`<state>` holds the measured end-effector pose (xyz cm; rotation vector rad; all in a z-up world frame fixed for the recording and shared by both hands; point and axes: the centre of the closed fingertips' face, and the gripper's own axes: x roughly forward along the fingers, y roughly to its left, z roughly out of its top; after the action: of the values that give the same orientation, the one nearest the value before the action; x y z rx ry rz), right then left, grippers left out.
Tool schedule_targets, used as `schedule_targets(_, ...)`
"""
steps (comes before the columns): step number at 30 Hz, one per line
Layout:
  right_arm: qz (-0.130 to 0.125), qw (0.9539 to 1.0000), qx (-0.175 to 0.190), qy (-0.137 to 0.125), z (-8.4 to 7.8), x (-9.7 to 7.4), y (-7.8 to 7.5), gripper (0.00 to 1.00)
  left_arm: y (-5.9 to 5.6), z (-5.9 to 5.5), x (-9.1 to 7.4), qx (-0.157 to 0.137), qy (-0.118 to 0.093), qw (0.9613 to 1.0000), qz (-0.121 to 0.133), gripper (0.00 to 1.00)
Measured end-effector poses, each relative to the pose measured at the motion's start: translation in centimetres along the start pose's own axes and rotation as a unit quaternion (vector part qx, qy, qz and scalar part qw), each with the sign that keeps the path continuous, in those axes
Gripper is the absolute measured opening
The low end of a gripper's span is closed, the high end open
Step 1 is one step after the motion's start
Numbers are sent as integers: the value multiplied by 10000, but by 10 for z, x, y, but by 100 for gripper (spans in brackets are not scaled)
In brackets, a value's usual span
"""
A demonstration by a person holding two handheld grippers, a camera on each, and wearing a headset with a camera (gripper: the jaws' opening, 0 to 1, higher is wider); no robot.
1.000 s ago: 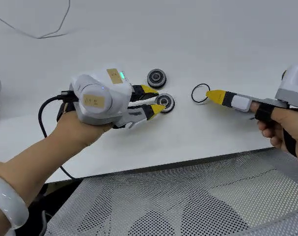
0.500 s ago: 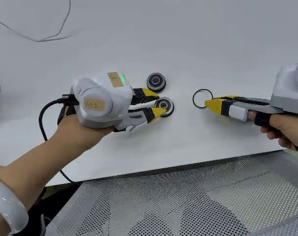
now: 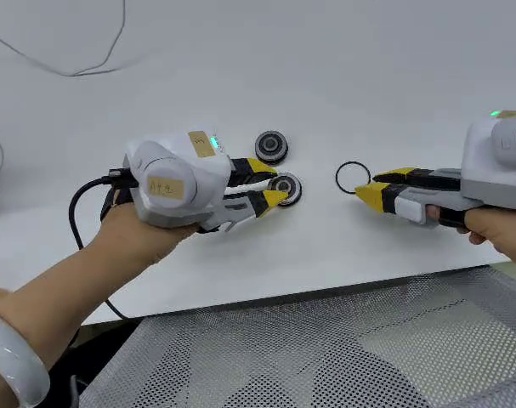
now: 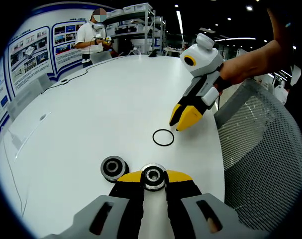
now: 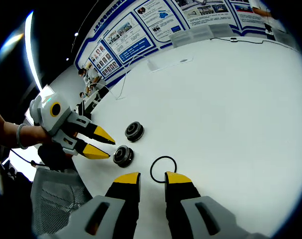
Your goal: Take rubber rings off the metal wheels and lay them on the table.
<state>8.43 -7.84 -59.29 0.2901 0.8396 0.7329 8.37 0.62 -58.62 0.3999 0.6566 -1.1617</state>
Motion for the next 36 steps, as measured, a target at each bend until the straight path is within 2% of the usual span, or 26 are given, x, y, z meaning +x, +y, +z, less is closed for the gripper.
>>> schedule_targets(5, 254, 9993, 162, -199, 11, 10, 15, 18, 0, -3, 2, 41, 57, 10000, 1, 15)
schedule_targets(11, 416, 9991, 13, -123, 9, 24, 29, 16, 1, -6, 6, 71, 128, 9999, 30, 14)
schedule_targets(15, 514, 9986, 40, -72, 6, 31, 36, 16, 2, -7, 7, 93, 152, 9998, 30, 13)
schedule_targets(20, 574, 9983, 83, -17, 1, 36, 40, 17, 2, -9, 8, 100, 189, 9998, 10, 12)
schedule_targets(36, 585, 9982, 154, -17, 0, 37, 40, 17, 1, -8, 12, 144, 200, 9997, -41, 13)
